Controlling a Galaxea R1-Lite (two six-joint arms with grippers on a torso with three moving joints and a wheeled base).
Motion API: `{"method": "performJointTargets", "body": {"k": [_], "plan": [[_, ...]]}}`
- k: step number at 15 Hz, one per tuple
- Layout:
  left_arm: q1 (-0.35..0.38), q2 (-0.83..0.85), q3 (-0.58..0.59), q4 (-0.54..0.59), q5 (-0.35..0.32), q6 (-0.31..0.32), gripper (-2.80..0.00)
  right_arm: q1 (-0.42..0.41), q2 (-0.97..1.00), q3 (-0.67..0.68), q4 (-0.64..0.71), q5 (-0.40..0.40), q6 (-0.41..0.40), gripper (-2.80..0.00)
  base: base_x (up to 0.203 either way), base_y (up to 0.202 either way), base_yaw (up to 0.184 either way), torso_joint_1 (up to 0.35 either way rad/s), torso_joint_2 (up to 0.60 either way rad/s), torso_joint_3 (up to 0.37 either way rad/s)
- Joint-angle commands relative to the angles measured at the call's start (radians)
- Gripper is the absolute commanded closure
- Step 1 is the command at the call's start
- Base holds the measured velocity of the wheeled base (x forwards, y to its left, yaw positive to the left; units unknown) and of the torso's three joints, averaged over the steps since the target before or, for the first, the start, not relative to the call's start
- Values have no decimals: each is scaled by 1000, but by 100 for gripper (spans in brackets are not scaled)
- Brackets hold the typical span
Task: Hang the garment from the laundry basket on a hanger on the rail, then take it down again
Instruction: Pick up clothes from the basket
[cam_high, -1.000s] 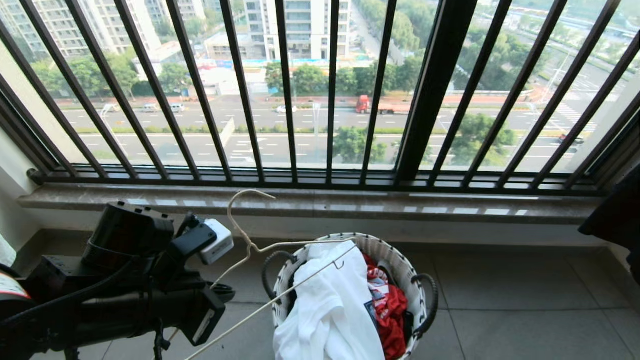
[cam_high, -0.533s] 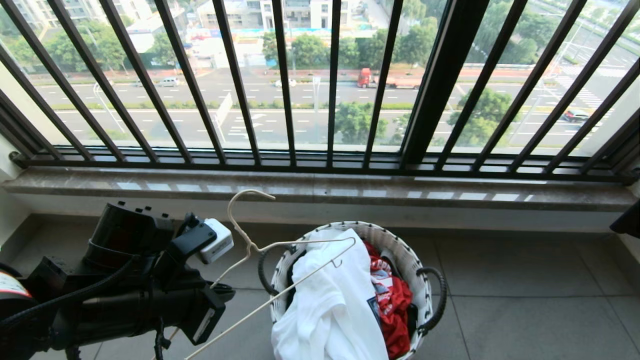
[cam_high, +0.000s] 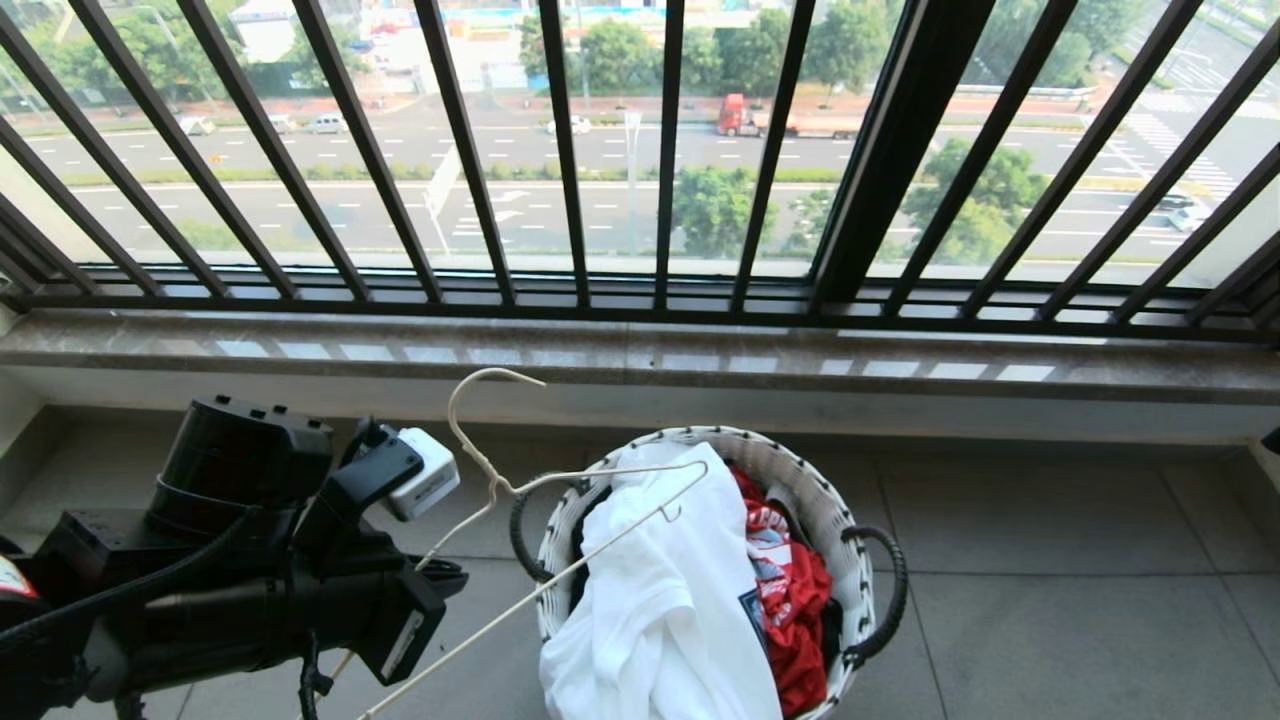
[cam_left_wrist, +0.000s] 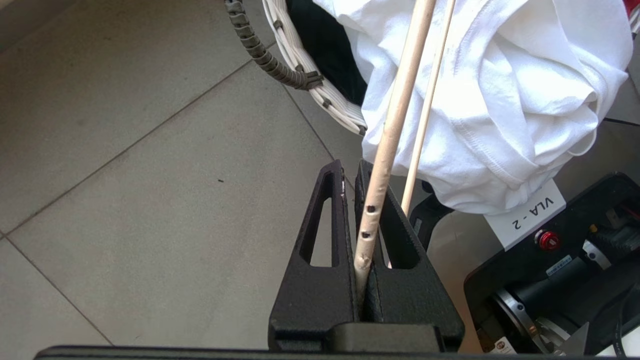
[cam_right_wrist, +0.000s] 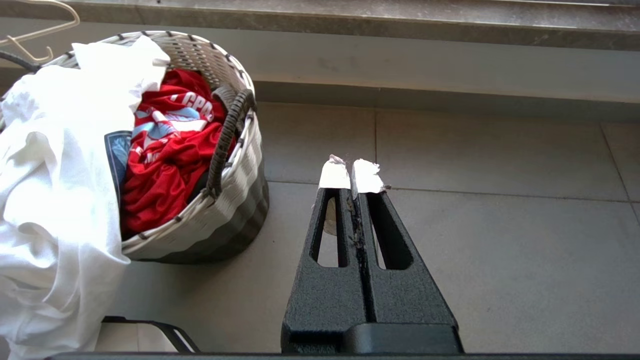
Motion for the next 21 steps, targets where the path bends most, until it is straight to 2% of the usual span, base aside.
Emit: {"method": "performJointTargets", "body": {"k": [1, 9, 12, 16, 18, 21], "plan": [[0, -58, -4, -1, -2, 0, 0, 1, 0, 0, -1, -1, 1, 0, 0, 0, 0, 0, 0, 0], [1, -168, -15, -2, -1, -5, 0, -4, 0, -4, 9, -8, 4, 0, 0, 0, 0, 0, 0, 0], [1, -224, -31, -1, 0, -18, 0, -4, 64, -144, 89, -3, 5, 0, 0, 0, 0, 0, 0, 0], [1, -243, -35, -2, 0, -21, 0, -2, 397, -304, 128, 79, -18, 0, 0, 0, 0, 0, 0, 0], [3, -232, -43, -2, 3, -21, 0, 6, 604, -376, 112, 170, -35, 0, 0, 0, 0, 0, 0, 0], [56, -196, -75, -2, 2, -64, 0, 111, 970, -442, 17, 276, -27, 0, 0, 0, 0, 0, 0, 0]]}}
